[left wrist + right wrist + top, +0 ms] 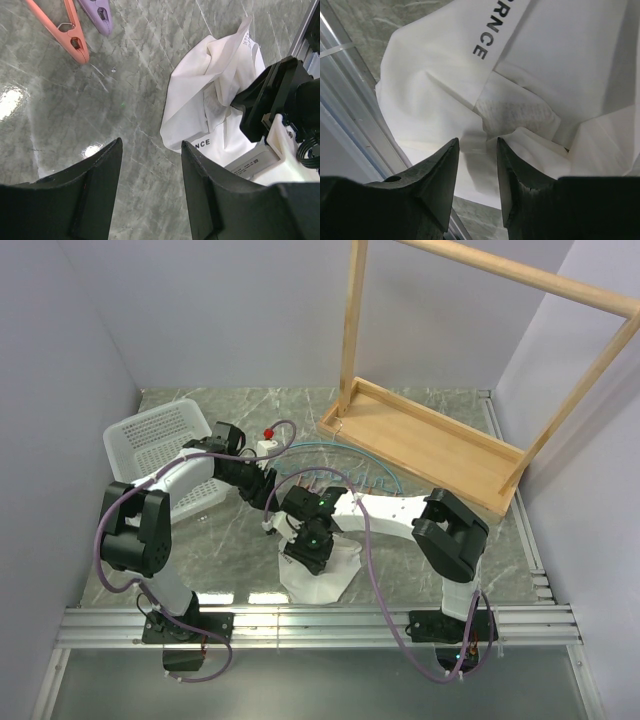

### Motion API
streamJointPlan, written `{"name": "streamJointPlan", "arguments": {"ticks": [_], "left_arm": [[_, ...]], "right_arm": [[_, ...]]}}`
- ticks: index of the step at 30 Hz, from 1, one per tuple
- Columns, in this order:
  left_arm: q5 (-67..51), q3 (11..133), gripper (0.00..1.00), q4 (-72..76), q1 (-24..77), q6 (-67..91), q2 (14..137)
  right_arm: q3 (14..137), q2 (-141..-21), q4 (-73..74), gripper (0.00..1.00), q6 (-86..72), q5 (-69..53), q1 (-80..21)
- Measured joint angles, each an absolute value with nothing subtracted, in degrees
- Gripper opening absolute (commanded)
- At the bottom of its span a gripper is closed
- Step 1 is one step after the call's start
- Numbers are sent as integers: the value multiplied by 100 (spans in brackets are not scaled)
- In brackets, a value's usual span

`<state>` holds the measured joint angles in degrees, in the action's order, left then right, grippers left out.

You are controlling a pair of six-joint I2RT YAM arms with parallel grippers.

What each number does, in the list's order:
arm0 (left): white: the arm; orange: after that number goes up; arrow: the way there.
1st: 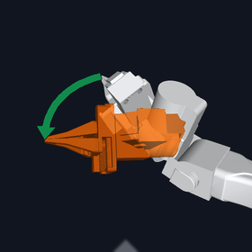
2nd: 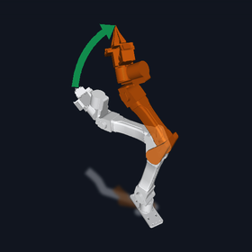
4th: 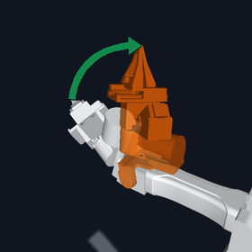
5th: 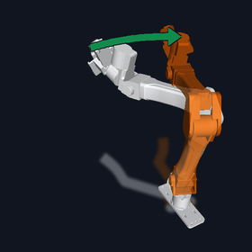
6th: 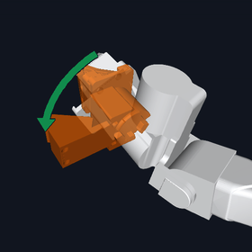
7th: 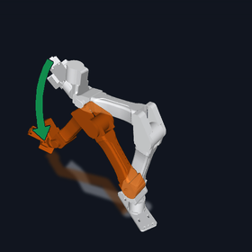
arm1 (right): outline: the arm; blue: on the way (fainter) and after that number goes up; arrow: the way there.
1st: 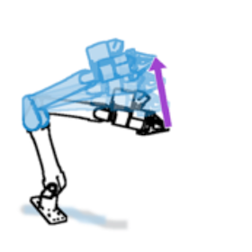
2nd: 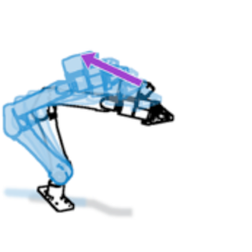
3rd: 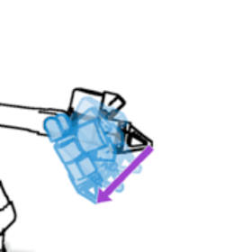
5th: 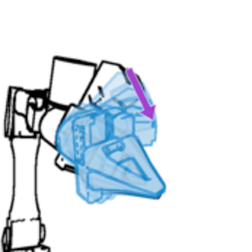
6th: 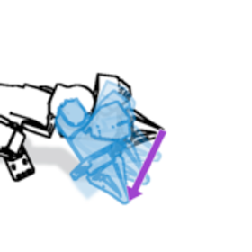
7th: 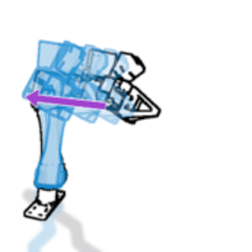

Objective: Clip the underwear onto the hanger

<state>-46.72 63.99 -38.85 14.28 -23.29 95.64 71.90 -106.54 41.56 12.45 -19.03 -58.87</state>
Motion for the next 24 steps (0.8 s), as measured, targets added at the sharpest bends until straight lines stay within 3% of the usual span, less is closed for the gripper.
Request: {"name": "streamJointPlan", "arguments": {"ticks": [15, 23, 24], "left_arm": [[-4672, 6412, 56, -3894, 1404, -2346, 9673], [-4672, 6464, 56, -3900, 1404, -2349, 9736], [-4672, 6464, 55, -3907, 1404, -2349, 9736]], "right_arm": [[7194, -10652, 4263, 35, 1406, -2213, -5883], [7194, -10652, 4375, 18, 1529, -2370, -5883], [7194, -10652, 4377, 12, 1538, -2370, -5883]]}}
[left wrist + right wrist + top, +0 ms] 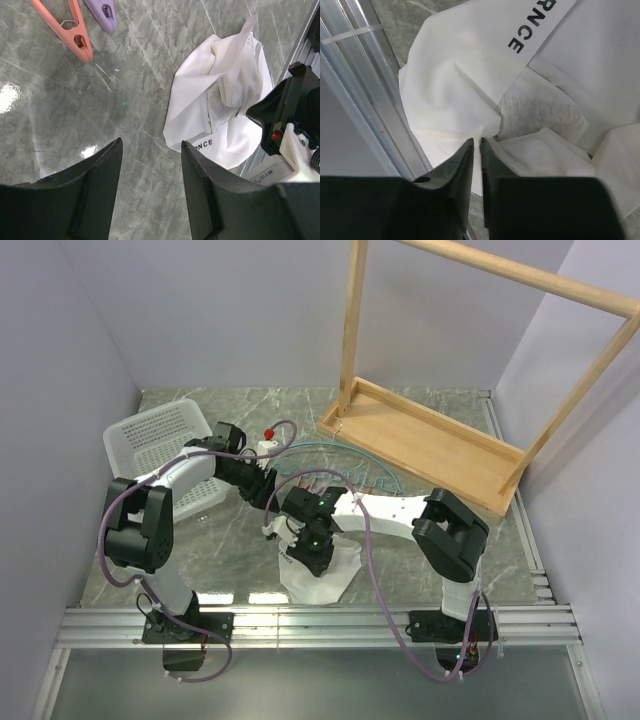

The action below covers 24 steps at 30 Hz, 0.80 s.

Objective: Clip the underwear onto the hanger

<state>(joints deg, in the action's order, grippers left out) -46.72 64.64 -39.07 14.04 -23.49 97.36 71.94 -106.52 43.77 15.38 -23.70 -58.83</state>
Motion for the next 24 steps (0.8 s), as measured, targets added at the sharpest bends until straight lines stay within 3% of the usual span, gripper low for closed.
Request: {"name": "streamJointPlan", "arguments": {"ticks": [3, 10, 24], "left_arm": [[-4672, 6464, 54, -3909, 1404, -2346, 9736], [-4742, 6464, 49, -4075, 1406, -2484, 9736], [-4880, 6296, 41, -4047, 2005, -2440, 9668]], "right_arm": [[7194, -10652, 4375, 0, 1562, -2386, -5883], [6989, -10346, 4292, 0, 1546, -2344, -5883], [6189, -7802, 4407, 0, 1511, -2432, -5883]]}}
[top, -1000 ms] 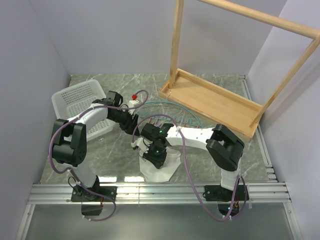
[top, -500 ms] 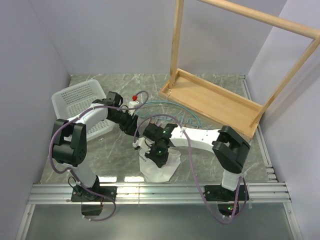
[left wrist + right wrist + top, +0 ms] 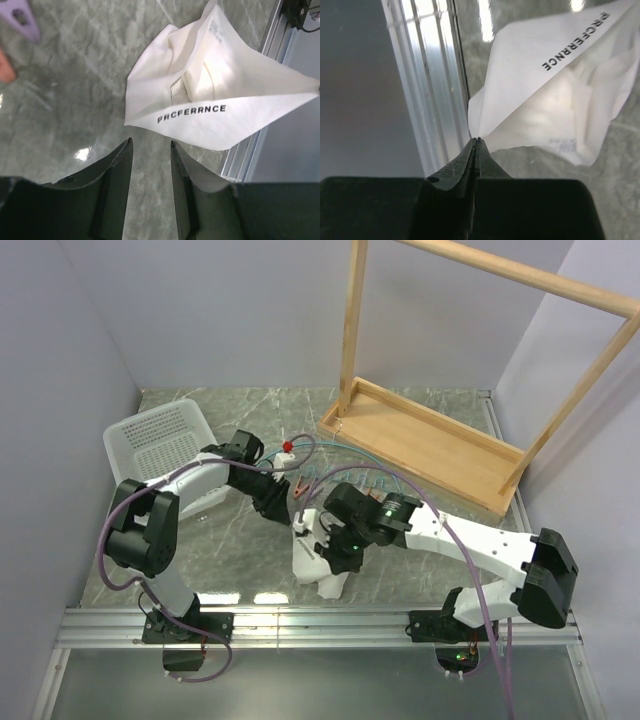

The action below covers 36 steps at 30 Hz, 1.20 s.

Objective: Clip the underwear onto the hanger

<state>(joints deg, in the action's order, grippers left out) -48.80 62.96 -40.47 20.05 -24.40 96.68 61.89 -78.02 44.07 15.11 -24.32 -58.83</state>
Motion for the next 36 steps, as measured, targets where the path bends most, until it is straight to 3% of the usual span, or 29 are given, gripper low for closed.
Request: {"name": "streamJointPlan", "arguments": {"ticks": [8, 16, 34, 36], "left_arm": [[-4696, 6316, 49, -3607, 2589, -2106, 9671], [-4372, 6801, 54, -3341, 3063, -2010, 10005], [-3997, 7430, 50, -3765, 3651, -2458, 10877], [-3953, 7432, 44, -3894, 3653, -2547, 10919]], "right_arm": [[5310, -7253, 4580, 0, 1584, -2469, -5883], [5277, -7057, 4624, 0, 1601, -2488, -5883], [5282, -6877, 4718, 0, 1745, -2512, -5883], [5282, -6851, 4731, 0, 1798, -2504, -5883]]}}
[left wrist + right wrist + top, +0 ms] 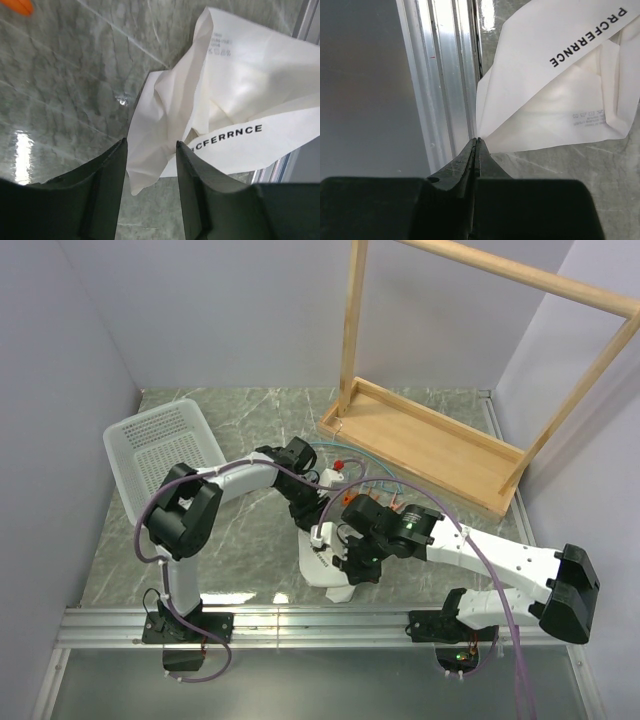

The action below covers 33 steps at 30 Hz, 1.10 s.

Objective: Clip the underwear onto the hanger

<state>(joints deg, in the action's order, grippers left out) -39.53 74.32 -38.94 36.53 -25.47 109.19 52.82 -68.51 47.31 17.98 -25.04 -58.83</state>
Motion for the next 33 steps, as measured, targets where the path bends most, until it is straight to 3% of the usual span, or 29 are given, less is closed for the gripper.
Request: {"name": "streamJointPlan", "arguments": {"ticks": [2, 6, 9, 22, 33], "left_arm": [[-3894, 7439, 38, -3994, 3660, -2606, 10980], [-3708, 7448, 11, -4099, 3664, -2628, 11052], [-3564, 7535, 1, -4160, 3632, -2613, 11054], [-3170, 7570, 0, -4185, 2965, -2309, 10398], [-2764, 6322, 0, -4569, 2849, -2115, 9085]], "right_arm": [[5282, -6818, 4740, 0, 1865, -2491, -5883], [5282, -6726, 4777, 0, 2071, -2488, -5883], [5282, -6661, 4825, 0, 2272, -2456, -5883], [5282, -6348, 5430, 0, 3273, -2434, -5706], [5282, -6171, 6219, 0, 3992, -2519, -5706]]}}
